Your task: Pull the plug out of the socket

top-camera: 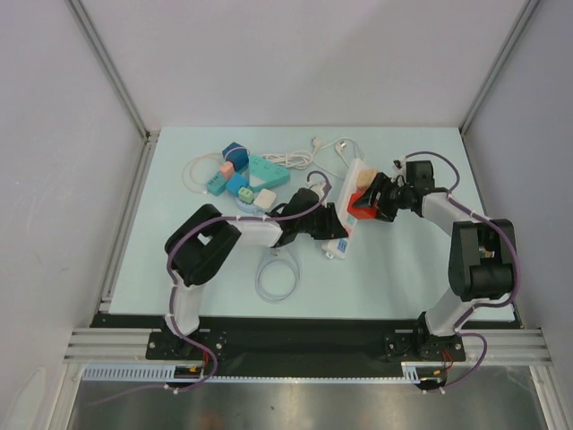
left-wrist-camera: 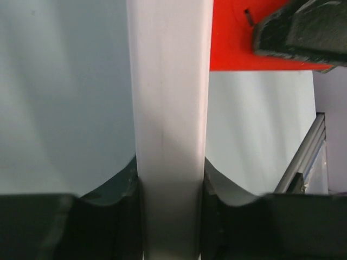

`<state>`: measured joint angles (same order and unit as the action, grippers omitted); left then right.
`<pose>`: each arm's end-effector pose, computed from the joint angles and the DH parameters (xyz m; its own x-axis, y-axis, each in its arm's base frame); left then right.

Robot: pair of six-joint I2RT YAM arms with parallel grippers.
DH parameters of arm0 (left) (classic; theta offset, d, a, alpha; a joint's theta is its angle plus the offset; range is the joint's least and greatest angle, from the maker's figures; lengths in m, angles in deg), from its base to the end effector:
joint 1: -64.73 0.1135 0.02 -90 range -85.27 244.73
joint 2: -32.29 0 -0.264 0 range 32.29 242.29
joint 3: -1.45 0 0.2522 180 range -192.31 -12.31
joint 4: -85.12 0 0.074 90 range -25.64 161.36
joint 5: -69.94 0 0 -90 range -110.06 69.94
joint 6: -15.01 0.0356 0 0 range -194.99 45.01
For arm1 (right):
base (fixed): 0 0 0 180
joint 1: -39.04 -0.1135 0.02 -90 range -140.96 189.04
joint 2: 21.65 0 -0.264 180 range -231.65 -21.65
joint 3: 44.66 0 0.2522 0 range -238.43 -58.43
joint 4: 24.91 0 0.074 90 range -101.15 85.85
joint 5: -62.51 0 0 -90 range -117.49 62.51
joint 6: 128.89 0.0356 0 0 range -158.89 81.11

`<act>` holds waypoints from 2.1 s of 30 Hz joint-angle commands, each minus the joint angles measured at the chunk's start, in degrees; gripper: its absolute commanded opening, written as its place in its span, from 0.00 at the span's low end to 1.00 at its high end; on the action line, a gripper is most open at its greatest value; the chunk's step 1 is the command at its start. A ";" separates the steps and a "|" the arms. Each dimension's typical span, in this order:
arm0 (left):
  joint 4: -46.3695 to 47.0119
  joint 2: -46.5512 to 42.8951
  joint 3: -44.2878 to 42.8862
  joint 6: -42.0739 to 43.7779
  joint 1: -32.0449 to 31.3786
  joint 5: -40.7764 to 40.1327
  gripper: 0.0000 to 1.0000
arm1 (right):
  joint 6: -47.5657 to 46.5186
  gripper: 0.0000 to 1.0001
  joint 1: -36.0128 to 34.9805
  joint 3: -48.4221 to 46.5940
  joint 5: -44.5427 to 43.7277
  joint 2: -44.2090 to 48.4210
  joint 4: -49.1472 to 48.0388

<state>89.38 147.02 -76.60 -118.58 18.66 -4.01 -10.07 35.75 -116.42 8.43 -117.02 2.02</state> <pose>0.2871 -0.3122 0.1446 -0.8583 -0.0642 -0.5092 0.3621 0.6274 -0.6894 0.3394 0.0404 0.1959 -0.8772 0.3406 -0.3385 0.0047 0.7110 0.7032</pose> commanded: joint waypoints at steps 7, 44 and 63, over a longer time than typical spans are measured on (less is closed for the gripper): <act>-4.14 1.98 -4.88 -4.92 0.62 -5.33 0.00 | -10.71 0.00 -2.60 -3.09 -13.17 11.25 4.32; 2.01 -0.57 -1.80 -6.24 2.47 -4.02 0.00 | -31.19 0.00 1.79 -8.27 -0.08 13.64 19.79; 13.71 -1.18 1.27 -14.15 3.26 3.11 0.00 | -19.67 0.00 3.47 -4.67 -9.01 14.42 16.10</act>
<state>99.08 147.90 -75.77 -128.61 17.57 3.82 -26.20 38.57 -119.81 3.71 -105.42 18.65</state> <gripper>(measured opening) 0.396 0.654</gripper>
